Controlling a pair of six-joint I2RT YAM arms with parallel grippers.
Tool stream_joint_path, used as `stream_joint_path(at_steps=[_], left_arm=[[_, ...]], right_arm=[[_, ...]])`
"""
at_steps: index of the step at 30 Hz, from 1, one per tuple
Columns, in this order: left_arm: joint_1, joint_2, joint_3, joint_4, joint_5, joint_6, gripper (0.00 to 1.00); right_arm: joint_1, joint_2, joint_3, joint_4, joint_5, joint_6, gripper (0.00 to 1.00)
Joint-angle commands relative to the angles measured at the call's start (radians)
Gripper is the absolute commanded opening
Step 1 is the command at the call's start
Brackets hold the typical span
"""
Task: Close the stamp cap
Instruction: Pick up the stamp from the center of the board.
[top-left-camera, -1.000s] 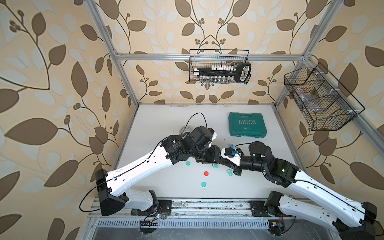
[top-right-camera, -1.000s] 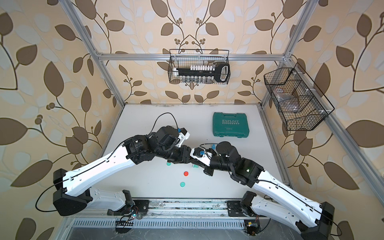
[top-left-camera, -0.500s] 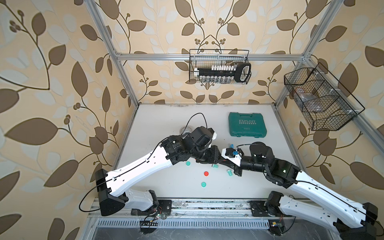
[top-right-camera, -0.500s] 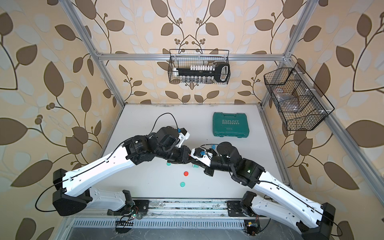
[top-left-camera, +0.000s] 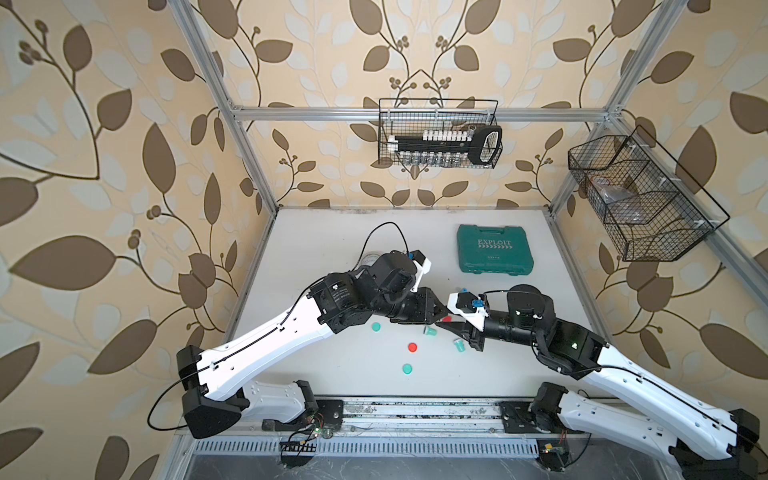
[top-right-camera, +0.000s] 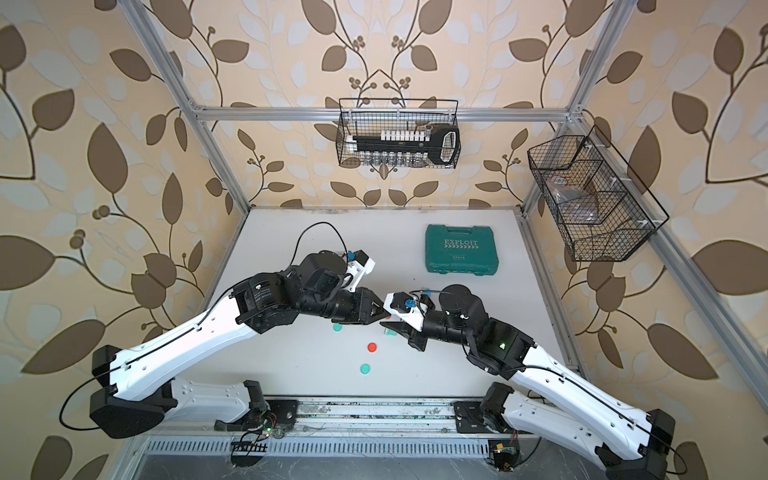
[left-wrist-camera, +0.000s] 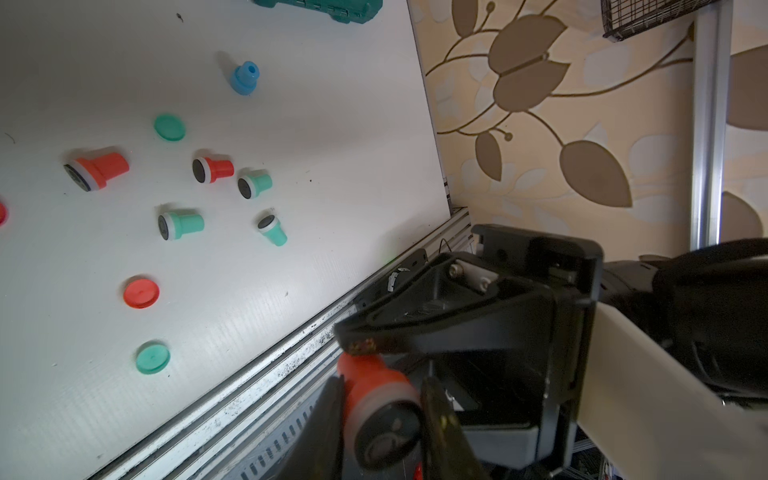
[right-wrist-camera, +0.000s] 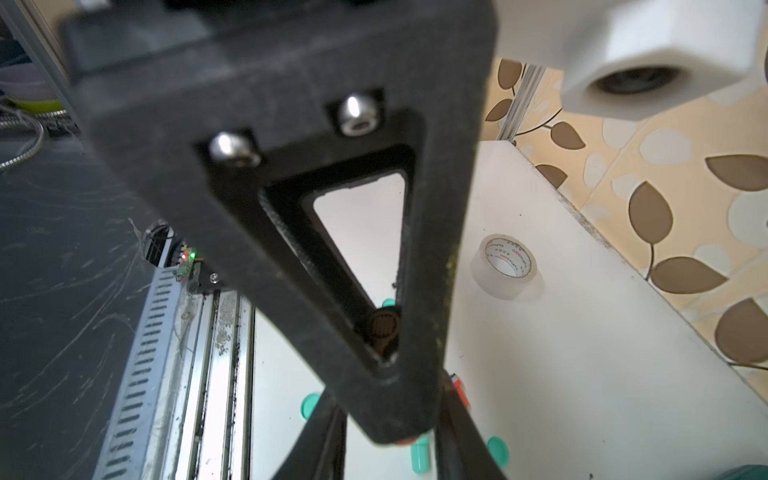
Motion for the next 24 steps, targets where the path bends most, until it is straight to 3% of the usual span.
stream_joint_path(at_steps=[1, 8, 24], left_arm=[[-0.008, -0.039, 0.023, 0.060, -0.022, -0.025, 0.15], [0.034, -0.064, 0.025, 0.169, 0.109, -0.069, 0.15], [0.036, -0.118, 0.095, 0.356, 0.355, -0.190, 0.14]], right_arm=[[0.005, -0.033, 0.029, 0.072, 0.037, 0.048, 0.35], [0.006, -0.133, -0.041, 0.304, 0.087, 0.169, 0.40], [0.006, -0.189, -0.104, 0.671, -0.091, 0.280, 0.35]])
